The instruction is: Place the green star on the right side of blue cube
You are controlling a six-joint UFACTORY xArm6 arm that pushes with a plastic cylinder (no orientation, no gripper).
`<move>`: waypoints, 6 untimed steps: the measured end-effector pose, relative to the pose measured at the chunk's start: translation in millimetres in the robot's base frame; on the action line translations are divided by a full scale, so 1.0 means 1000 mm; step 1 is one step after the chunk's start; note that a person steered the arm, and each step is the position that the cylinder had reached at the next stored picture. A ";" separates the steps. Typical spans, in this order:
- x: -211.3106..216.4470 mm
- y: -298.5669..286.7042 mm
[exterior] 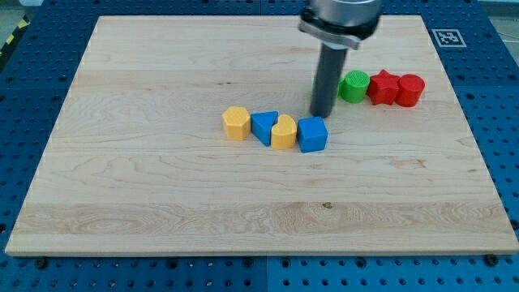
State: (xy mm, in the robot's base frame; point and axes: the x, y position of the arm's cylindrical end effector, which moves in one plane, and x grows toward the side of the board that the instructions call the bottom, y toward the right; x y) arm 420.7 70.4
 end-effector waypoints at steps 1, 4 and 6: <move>-0.030 -0.024; -0.047 0.042; 0.013 0.094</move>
